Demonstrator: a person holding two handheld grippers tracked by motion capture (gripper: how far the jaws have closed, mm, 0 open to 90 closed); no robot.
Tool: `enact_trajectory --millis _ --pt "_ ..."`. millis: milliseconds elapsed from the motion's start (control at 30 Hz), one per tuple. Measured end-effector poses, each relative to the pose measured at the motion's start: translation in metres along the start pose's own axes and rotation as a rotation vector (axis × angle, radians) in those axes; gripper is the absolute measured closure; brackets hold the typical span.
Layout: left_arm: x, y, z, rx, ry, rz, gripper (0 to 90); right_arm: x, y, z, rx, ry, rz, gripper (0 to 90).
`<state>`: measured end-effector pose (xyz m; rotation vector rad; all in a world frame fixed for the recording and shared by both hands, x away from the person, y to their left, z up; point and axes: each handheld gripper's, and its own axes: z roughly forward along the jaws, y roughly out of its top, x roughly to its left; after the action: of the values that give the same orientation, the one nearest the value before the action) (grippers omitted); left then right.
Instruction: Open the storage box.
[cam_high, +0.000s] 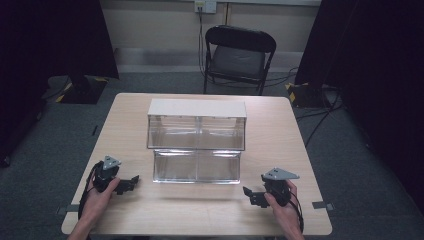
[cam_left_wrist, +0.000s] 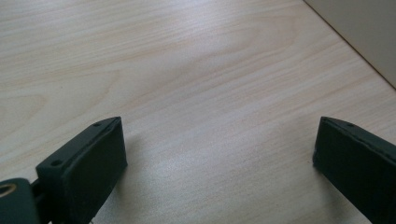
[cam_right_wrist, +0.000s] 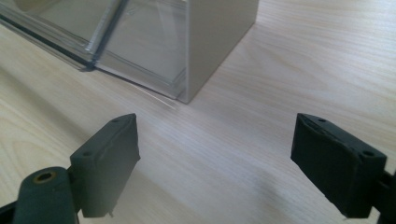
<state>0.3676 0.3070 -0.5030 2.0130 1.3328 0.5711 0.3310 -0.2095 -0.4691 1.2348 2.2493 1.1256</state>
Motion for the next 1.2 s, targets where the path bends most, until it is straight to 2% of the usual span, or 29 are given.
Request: enact_trajectory --millis 200,400,767,1100,1200 --pt "0.000 0.000 0.000 0.000 0.000 0.000 2.1 0.009 0.002 0.002 -0.011 0.041 -0.019 14.5" --pt "0.000 0.000 0.000 0.000 0.000 0.000 2.1 0.017 0.007 0.007 -0.024 0.061 -0.025 14.5" --pt "0.000 0.000 0.000 0.000 0.000 0.000 2.1 0.024 0.011 0.014 -0.035 0.052 -0.024 14.6" --pt "0.000 0.000 0.000 0.000 0.000 0.000 2.1 0.023 0.017 0.019 -0.047 0.033 -0.006 14.5" --pt "0.000 0.000 0.000 0.000 -0.002 -0.003 2.1 0.022 0.017 0.019 -0.052 0.043 -0.005 14.2"
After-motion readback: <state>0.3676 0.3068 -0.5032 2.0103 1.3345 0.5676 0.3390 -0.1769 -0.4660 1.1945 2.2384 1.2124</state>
